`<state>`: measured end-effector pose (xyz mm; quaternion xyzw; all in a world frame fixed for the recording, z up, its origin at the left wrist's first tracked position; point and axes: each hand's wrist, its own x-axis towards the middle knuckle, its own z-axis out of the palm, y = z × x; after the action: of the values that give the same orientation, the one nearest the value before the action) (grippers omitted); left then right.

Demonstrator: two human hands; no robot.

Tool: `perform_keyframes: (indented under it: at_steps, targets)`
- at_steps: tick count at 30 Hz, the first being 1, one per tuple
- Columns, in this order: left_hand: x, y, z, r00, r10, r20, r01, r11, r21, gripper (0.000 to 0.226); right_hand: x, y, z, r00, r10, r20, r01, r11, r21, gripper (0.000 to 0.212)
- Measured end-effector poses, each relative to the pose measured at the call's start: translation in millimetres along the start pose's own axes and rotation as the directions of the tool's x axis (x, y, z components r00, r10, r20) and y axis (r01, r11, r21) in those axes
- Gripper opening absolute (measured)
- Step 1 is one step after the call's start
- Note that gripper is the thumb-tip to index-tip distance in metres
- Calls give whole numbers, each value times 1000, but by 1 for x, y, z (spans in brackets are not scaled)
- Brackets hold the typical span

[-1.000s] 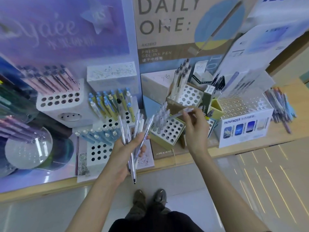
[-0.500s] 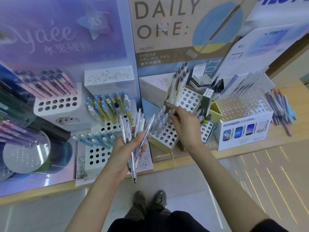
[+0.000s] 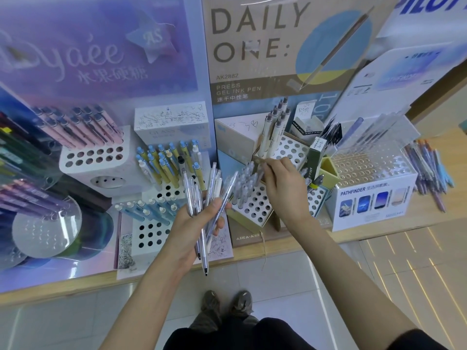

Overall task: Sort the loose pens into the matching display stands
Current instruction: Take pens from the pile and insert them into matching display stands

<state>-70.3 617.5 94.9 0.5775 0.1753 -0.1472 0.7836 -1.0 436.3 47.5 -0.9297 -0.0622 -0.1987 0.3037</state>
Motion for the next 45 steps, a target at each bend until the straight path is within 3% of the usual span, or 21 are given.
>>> perform_keyframes:
  at_steps: [6,12,19,21,23,24,26,27,30,32,33,35,38,45]
  targets:
    - [1,-2,2,1000,-2,23,2,1000,5,18,16,-3,-6,990,83,117,-77,995,-56,30]
    - [1,-3,7,999,0,48,0,1000,-3,28,14,-2,-6,991,67,112,-53,991,-122,34]
    - [1,-2,8,999,-1,52,0,1000,10,27,18,-8,-12,965,167,201,-158,986,-62,30]
    - [1,-2,9,999,4,54,-4,1000,1,30,12,-17,-23,958,228,174,-241,968,62,26]
    - [2,-1,9,999,10,49,-10,1000,10,35,3,-32,-39,916,336,219,-395,853,342,26]
    - [3,0,10,999,11,44,-12,1000,23,38,-1,-40,-44,880,353,317,-467,763,446,25]
    - [4,0,12,999,12,37,-14,999,47,38,-11,-53,-46,805,295,515,-566,643,516,19]
    - [4,0,13,999,10,38,-13,998,55,35,-15,-57,-44,792,274,545,-582,609,539,15]
    - [6,-2,14,1000,3,28,-4,999,47,18,-14,-57,-48,815,368,447,-578,468,669,12]
    - [8,-3,10,1000,8,7,-8,999,46,19,-7,-48,-60,825,464,323,-522,408,749,10]
    - [8,-4,7,1000,12,1,-12,999,50,22,-4,-42,-65,834,492,248,-482,434,761,10]
    - [8,-4,3,1000,12,-3,-12,999,44,26,0,-32,-68,866,488,110,-415,580,701,12]
    - [8,-6,2,1000,12,-12,-11,999,31,24,-2,-26,-53,909,413,56,-382,774,504,15]
    - [8,-4,-1,999,28,-43,-26,998,48,14,-13,-15,-19,940,336,50,-333,881,335,19]
